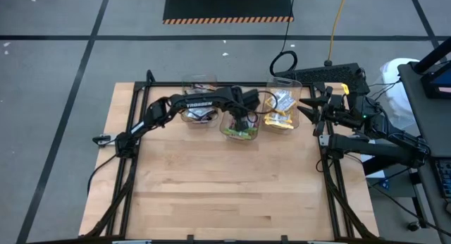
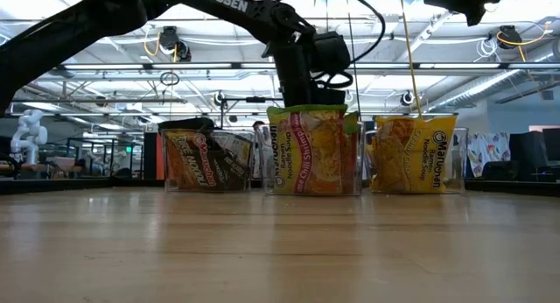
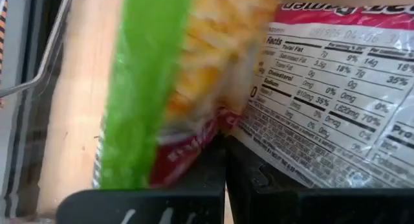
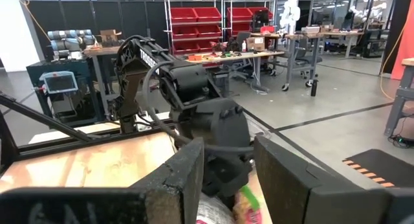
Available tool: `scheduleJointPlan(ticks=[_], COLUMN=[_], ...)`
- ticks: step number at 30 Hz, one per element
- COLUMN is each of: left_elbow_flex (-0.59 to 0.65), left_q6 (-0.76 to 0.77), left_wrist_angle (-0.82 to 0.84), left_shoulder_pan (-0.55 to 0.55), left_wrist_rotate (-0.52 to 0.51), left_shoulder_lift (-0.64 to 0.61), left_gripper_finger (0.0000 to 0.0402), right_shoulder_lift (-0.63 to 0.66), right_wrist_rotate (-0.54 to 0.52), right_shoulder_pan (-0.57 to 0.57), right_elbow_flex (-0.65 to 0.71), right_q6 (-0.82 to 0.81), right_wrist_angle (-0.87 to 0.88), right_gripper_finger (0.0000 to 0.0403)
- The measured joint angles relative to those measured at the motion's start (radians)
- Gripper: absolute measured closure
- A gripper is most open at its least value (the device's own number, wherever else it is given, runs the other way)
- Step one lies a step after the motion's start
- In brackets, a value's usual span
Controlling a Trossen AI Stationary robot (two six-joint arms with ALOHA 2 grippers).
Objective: Sort Maruchan noodles
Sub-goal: Adjust the green noodle pack in the middle transparent bin
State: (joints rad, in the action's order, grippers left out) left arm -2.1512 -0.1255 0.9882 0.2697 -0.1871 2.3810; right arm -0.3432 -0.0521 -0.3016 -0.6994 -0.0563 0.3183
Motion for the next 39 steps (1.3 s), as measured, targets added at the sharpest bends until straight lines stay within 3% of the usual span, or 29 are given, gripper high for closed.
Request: scheduleJointPlan(ticks=[10,29,39], left_elbow_flex=[0.007,0.007,-0.050], left_q6=[-0.004,0.026,0.016], left_wrist_angle=[-0.013,0.016,0.128], left_shoulder_pan=[0.000,0.000,-0.004], left_wrist_rotate=[0.003,0.002,0.015], left_shoulder_lift=[0.002,0.004,0.008], left_gripper_finger=[0.0399,0.0332,0.0328], right_shoulder_lift=[0.000,0.000,0.000], right_wrist_rotate=[0.000,0.000,0.000], right_shoulder_pan=[0.000,0.000,0.000], right_elbow_flex=[0.000,0.000,0.000], right_q6=[0.027,0.016,0.016], right_wrist_angle=[0.000,0.000,0.000], right_gripper_finger=[0.0271,0.0271,0.0271])
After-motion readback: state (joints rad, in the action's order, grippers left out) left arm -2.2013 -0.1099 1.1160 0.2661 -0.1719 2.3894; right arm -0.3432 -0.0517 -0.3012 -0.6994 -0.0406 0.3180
